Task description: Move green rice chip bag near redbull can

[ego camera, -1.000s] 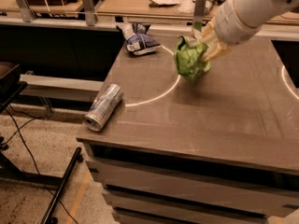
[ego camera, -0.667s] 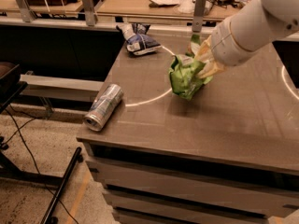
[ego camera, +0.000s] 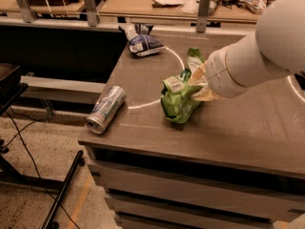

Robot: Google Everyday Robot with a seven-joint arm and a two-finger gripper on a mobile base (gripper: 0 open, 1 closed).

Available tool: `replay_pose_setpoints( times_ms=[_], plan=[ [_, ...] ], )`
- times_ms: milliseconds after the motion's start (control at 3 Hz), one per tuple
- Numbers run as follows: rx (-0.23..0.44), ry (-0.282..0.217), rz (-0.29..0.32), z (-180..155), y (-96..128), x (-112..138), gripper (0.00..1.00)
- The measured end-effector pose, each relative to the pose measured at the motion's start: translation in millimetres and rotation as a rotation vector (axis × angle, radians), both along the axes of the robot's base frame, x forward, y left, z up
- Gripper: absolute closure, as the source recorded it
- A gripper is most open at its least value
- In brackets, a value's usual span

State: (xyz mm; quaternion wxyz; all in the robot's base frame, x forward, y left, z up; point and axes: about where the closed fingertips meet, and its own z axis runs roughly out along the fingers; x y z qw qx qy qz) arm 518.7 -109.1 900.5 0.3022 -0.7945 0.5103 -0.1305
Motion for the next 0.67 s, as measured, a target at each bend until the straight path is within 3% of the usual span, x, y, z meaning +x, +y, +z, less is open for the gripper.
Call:
replay_pose_setpoints(
  times_ms=[667],
  plan=[
    [0.09, -0.001, 0.101, 3.5, 29.5, -32.1, 1.0]
  ],
)
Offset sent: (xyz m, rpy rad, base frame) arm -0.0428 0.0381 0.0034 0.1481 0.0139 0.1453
